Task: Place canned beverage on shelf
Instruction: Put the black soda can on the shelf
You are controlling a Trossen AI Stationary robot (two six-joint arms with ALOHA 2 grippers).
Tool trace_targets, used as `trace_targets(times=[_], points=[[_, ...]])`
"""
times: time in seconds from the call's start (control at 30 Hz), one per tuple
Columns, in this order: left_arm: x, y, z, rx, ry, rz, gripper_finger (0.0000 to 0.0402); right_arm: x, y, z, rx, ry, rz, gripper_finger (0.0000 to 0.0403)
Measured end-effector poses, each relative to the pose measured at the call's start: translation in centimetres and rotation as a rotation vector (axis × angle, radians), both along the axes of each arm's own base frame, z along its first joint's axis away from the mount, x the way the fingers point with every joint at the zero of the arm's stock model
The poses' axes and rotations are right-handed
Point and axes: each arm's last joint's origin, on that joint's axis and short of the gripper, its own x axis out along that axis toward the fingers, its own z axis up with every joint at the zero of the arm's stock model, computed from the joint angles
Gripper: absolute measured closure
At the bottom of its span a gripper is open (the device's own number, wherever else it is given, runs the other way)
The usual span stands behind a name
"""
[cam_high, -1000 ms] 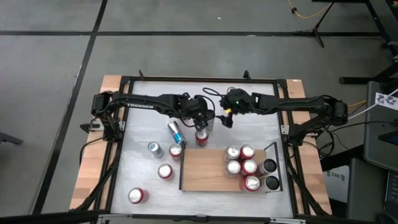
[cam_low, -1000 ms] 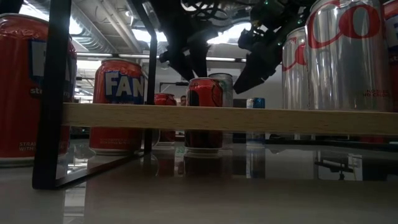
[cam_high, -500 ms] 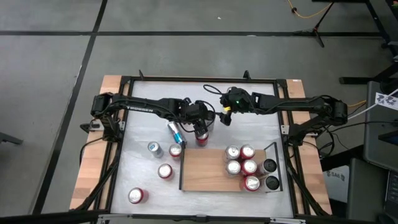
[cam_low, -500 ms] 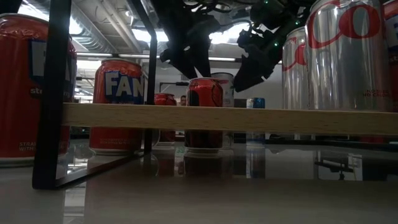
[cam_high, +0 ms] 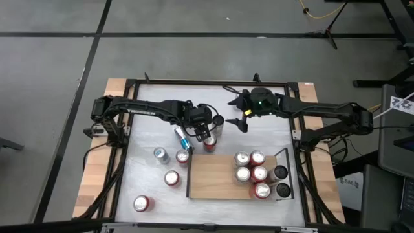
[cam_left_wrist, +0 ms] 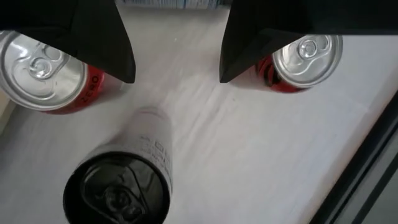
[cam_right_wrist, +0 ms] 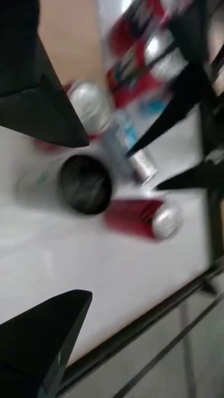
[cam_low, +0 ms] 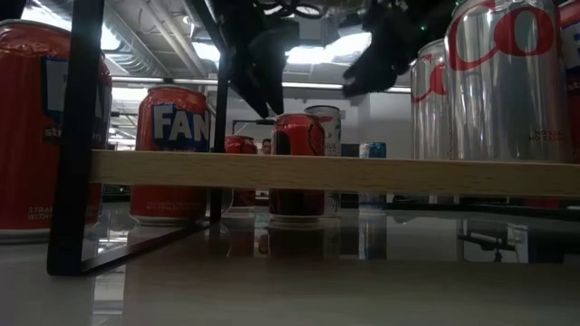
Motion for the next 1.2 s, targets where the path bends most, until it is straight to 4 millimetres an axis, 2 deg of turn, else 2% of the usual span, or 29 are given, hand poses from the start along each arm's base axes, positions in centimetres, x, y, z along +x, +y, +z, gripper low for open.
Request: trace_targets(times=[0.17, 0.27, 0.7, 1.2], points=[[-0.1, 0.1, 0.3, 0.020, -0.008, 0.010, 0.0176, 0.9, 0.2, 0.7, 0.039, -0.122, 0.131, 0.0017], [-0.1, 0.1, 0.3, 0.023, -0.009, 0.011, 0.0176, 1.5, 0.2, 0.4, 0.045, -0.140, 0.154, 0.0017], [-0.1, 0.1, 0.3, 0.022, -0.010, 0.011, 0.0176, 3.7, -0.4, -3.3, 0.091, -0.031, 0.165, 0.0017], [-0.1, 0.1, 0.3, 0.021, -0.011, 0.011, 0.0176, 4.6, -0.7, -5.1, 0.076, 0.024, 0.151, 0.0017]])
